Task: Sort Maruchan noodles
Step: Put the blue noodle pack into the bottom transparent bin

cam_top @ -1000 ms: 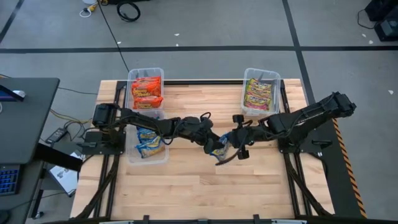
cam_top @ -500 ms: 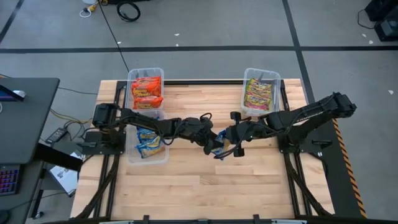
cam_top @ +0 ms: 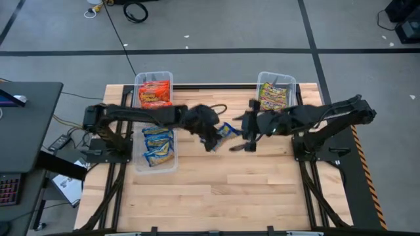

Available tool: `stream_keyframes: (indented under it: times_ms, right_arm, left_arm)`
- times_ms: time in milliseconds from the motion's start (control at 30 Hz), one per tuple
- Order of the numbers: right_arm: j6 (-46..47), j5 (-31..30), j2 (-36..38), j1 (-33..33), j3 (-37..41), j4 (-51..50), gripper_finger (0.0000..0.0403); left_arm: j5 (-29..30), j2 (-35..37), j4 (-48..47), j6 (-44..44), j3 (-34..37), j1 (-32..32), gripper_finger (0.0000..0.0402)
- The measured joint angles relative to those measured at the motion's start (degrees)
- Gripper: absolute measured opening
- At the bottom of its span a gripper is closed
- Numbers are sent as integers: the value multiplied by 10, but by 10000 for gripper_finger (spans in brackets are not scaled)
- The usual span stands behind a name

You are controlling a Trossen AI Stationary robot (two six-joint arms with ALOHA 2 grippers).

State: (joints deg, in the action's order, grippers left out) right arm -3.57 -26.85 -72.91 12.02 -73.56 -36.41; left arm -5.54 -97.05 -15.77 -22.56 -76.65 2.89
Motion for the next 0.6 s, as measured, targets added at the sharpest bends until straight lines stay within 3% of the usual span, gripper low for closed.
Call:
stream_keyframes:
  times_ms: [167, 367, 433, 600]
  right_arm:
    - [-9, -7, 17, -15, -57, -40, 192]
    - [55, -32, 44, -28, -59, -93, 187]
    - [72, -40, 45, -32, -59, -110, 183]
    - [79, -36, 36, -41, -59, -117, 177]
  left_arm:
    - [4, 46, -326, 80, -123, 8, 86]
    - [29, 86, -722, 76, -254, -44, 84]
    - [36, 101, -746, 58, -261, -69, 84]
    - [27, 160, -714, 57, -181, -123, 84]
